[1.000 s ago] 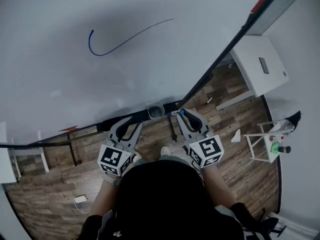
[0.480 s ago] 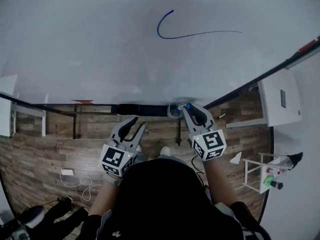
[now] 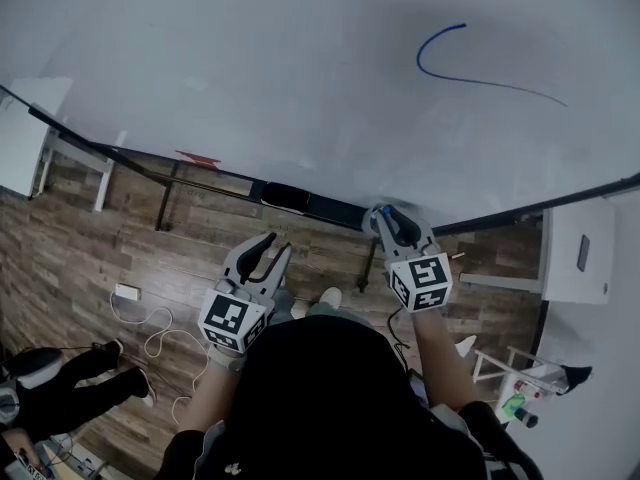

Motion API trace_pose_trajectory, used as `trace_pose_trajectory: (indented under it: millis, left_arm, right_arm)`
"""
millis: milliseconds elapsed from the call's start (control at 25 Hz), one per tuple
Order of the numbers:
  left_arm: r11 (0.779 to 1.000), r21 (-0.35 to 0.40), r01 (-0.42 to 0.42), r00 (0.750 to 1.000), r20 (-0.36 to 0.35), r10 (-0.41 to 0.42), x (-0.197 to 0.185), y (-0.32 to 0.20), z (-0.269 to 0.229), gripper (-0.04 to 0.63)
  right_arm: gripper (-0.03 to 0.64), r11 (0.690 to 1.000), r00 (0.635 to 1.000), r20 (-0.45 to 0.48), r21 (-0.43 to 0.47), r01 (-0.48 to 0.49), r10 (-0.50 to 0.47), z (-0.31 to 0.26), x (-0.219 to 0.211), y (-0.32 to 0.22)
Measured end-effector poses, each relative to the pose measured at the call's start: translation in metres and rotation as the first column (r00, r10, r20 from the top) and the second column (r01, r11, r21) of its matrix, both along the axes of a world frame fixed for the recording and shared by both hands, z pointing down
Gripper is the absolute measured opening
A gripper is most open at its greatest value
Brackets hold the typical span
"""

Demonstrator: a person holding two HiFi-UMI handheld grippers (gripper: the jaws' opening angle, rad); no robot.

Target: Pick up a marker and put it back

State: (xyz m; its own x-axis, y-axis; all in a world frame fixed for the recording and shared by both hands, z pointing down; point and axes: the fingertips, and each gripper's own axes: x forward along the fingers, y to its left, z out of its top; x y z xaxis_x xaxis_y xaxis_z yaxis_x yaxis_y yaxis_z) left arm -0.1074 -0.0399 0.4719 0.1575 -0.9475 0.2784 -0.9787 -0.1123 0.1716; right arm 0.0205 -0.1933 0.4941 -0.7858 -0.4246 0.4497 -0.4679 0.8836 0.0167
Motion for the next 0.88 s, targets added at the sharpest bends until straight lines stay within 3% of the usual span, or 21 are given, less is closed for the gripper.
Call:
trace_pose_trajectory:
  millis: [440, 880]
  left_arm:
    - [0.995, -0.024, 0.101, 0.995, -0.018, -0.101, -0.005, 0.028, 0.012, 0.126]
    - [0.996, -0.028, 0.085, 0.996, -0.030, -0.086, -0.003, 0.031, 0.018, 0.127]
  right_arm:
    - [0.094, 0.999, 0.994, -0.100, -0.014, 0.048, -0.049, 0.038, -0.004, 0.003]
    - [0.098, 0.999, 0.994, -0.101, 0.002, 0.043, -0.043, 0.036, -0.005, 0.007]
